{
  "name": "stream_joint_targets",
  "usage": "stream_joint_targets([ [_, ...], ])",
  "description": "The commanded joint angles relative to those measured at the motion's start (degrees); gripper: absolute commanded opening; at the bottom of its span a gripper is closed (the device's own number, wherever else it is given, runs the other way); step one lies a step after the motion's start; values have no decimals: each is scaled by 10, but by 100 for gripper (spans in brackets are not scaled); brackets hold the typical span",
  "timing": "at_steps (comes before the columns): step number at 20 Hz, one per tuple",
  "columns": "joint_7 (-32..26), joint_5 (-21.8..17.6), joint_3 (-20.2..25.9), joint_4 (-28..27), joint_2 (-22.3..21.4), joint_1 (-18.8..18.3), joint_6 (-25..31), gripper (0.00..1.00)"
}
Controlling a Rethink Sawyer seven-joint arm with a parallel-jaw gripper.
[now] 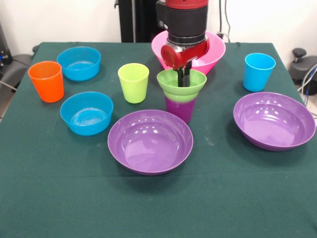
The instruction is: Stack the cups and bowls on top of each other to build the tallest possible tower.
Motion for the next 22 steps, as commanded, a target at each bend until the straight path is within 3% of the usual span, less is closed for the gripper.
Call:
stream_joint_targets([
  [1,-2,-65,-52,-51,10,27,9,0],
  [9,-9,-77,-61,-59,3,35,-4,0],
  [22,58,-89,-99,-73,38,73,-57,0],
])
